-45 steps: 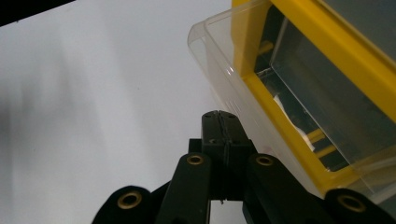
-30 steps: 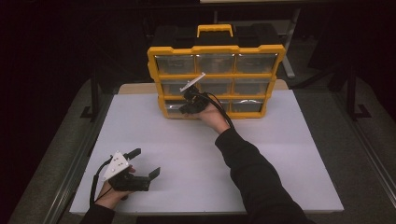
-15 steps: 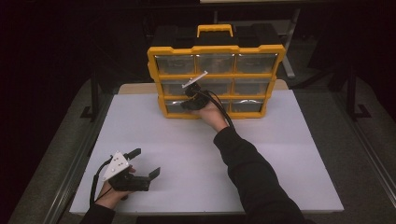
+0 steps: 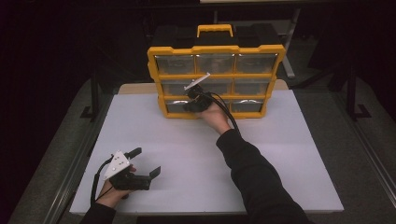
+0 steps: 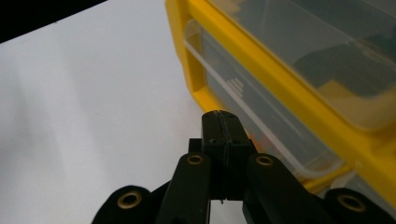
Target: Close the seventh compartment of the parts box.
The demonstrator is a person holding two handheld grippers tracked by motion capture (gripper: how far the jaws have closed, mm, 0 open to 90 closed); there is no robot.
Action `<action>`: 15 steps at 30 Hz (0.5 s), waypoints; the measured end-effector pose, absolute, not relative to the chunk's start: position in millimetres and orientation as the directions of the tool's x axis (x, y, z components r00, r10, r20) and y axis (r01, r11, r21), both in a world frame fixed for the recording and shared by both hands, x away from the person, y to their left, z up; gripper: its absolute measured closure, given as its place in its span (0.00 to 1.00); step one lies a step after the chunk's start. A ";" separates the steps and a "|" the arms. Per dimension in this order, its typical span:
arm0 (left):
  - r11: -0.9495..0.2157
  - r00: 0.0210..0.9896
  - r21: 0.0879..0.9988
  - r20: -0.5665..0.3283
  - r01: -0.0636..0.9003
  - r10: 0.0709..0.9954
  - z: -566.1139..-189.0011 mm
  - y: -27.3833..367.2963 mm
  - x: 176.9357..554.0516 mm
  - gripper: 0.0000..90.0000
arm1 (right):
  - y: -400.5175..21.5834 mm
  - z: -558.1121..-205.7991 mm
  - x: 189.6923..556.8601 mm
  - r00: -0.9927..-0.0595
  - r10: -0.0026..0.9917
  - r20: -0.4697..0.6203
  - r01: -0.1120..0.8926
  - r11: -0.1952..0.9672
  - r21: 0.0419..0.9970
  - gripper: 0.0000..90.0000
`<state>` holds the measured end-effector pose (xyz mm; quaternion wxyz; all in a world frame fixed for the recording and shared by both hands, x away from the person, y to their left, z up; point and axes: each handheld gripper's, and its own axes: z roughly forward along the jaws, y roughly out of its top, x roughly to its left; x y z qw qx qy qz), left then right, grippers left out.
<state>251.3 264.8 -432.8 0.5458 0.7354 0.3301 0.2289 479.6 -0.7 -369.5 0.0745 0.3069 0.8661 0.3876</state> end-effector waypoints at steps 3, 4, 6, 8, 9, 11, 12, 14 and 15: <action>-0.187 0.678 0.954 -0.021 0.232 0.735 -432.4 264.6 250.8 0.00 | -6.4 -368.9 473.9 -0.806 0.585 0.097 0.462 0.517 0.721 0.99; -0.192 0.679 0.954 -0.017 0.231 0.734 -432.4 264.6 251.0 0.00 | -8.2 -368.5 471.7 -0.806 0.585 0.089 0.455 0.518 0.724 0.98; -0.190 0.678 0.954 -0.020 0.233 0.735 -432.9 264.4 251.3 0.00 | -11.3 -367.9 467.3 -0.808 0.580 0.102 0.455 0.505 0.734 0.95; -0.186 0.675 0.953 -0.024 0.237 0.737 -433.2 264.6 250.6 0.00 | -15.4 -368.4 463.8 -0.821 0.565 0.081 0.428 0.516 0.742 0.91; -0.187 0.675 0.954 -0.021 0.234 0.738 -433.1 265.2 250.7 0.00 | -16.5 -367.8 460.3 -0.817 0.569 0.096 0.441 0.508 0.740 0.88; -0.184 0.672 0.954 -0.025 0.238 0.740 -433.4 266.0 250.9 0.00 | -21.7 -368.0 455.9 -0.823 0.560 0.093 0.431 0.509 0.745 0.85; -0.184 0.671 0.953 -0.027 0.241 0.741 -433.5 266.4 250.9 0.00 | -24.2 -368.3 453.9 -0.826 0.555 0.100 0.431 0.506 0.747 0.82; -0.185 0.672 0.953 -0.026 0.240 0.740 -433.5 266.4 251.1 0.00 | -28.3 -369.2 449.8 -0.828 0.551 0.101 0.429 0.508 0.747 0.77; -0.185 0.671 0.953 -0.026 0.241 0.741 -433.5 266.2 251.0 0.00 | -30.6 -370.0 447.8 -0.831 0.548 0.096 0.423 0.511 0.748 0.75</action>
